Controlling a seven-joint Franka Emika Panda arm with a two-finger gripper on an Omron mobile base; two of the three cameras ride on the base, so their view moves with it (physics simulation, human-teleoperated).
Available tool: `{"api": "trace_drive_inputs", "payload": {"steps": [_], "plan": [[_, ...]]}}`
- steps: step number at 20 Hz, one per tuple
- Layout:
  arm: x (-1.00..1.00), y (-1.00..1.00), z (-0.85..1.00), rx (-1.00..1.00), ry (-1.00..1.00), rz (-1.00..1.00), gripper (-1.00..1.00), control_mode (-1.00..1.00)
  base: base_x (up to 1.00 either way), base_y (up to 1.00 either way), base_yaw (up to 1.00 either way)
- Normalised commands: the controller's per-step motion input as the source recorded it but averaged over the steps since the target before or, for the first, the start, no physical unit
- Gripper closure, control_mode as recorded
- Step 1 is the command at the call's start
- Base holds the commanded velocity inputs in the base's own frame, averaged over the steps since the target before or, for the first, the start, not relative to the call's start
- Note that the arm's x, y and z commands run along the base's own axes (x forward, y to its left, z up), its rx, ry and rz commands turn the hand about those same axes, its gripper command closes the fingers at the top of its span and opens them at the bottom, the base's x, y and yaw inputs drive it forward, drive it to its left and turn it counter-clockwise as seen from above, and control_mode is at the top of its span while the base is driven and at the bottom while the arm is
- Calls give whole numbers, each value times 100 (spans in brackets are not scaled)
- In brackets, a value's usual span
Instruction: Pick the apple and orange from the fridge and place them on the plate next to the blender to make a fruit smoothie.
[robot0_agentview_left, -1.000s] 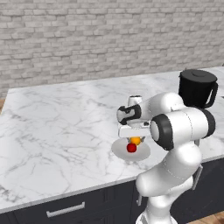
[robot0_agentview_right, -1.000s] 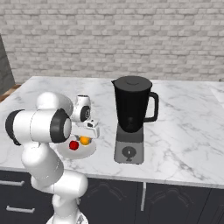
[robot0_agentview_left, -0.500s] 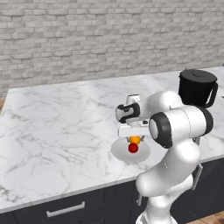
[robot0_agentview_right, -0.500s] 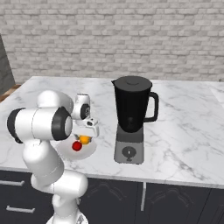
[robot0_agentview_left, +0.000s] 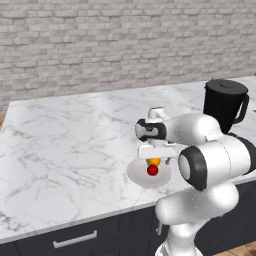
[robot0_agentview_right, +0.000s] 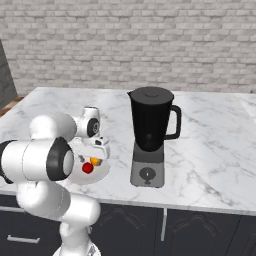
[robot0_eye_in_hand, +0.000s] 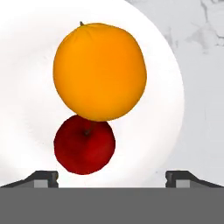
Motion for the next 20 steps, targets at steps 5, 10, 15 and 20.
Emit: {"api": "trace_drive_inputs", "payload": {"steps": [5,10,15,20], "plan": [[-72,0,74,-1,-20,-9,-100,-100,0,0,0],[-90,0,99,-6,-33,-10,-100,-100,0,0,0],[-100,0,100,-9,-40,-11,-100,-100,0,0,0],[-100,3,93,-13,-53,-5,-100,-100,0,0,0]]}}
